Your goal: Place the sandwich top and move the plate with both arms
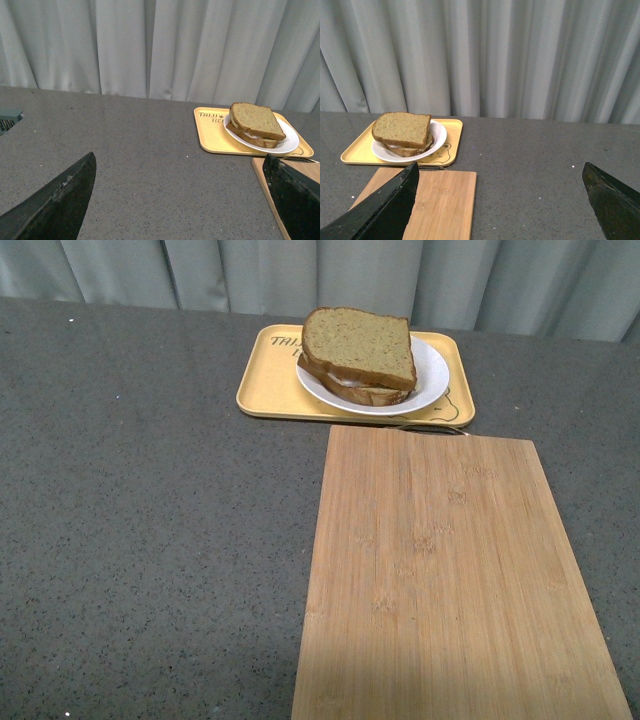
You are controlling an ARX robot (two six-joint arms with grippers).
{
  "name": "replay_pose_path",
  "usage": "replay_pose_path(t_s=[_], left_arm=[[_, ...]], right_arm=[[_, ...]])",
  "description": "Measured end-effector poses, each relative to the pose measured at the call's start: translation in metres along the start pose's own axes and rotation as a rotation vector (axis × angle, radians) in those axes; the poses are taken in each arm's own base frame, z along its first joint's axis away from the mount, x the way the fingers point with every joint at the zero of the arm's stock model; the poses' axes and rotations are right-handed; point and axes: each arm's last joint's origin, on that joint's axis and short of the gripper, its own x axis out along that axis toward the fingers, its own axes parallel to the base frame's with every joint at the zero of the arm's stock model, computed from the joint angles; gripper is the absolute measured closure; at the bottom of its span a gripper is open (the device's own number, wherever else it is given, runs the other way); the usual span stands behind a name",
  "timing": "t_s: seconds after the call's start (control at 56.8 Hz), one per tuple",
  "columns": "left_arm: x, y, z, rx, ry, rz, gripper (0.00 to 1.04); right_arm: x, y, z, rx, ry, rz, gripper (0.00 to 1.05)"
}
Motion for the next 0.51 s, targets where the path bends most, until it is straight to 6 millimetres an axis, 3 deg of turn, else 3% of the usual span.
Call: replay_pose_path(t_s=[0.51], left_arm=[[0.0000, 0.0000, 0.0000, 0.000, 0.000, 0.000, 0.07]], right_arm=[[0.0000, 0.0000, 0.0000, 0.000, 0.000, 0.000, 0.09]])
